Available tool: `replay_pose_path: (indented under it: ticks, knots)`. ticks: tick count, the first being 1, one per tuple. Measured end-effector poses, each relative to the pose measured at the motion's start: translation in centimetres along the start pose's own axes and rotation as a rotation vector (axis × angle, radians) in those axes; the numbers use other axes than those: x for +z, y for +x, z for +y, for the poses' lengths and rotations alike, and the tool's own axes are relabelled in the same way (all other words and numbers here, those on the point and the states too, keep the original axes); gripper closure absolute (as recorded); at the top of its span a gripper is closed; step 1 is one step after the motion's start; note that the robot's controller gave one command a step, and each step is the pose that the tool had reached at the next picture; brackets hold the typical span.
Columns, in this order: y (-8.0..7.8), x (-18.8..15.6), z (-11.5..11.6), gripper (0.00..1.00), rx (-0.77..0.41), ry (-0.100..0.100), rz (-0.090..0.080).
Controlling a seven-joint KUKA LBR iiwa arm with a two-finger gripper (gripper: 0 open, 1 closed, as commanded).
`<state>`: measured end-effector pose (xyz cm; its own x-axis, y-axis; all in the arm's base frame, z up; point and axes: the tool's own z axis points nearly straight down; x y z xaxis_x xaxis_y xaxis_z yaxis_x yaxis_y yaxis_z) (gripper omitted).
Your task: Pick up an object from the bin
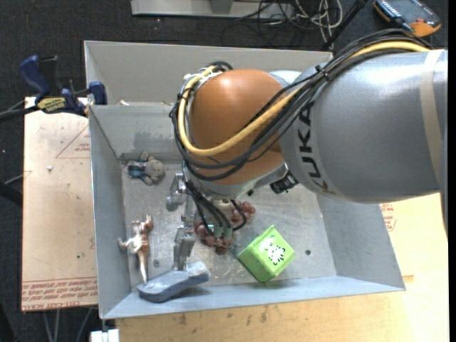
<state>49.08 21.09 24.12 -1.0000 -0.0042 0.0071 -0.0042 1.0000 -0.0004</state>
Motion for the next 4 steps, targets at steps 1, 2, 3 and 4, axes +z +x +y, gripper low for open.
replay_pose_path:
  ticks: [1,2,3,4]
  knots:
    - [-0.2,-0.4,-0.1,0.00,0.004,-0.001,-0.007]
    - [-0.1,4.6,0.9,0.00,0.050,-0.004,-0.014]
    - [0.5,8.2,0.3,0.00,-0.031,-0.001,-0.006]
    - [-4.3,8.1,0.2,0.00,-0.015,-0.002,-0.006]
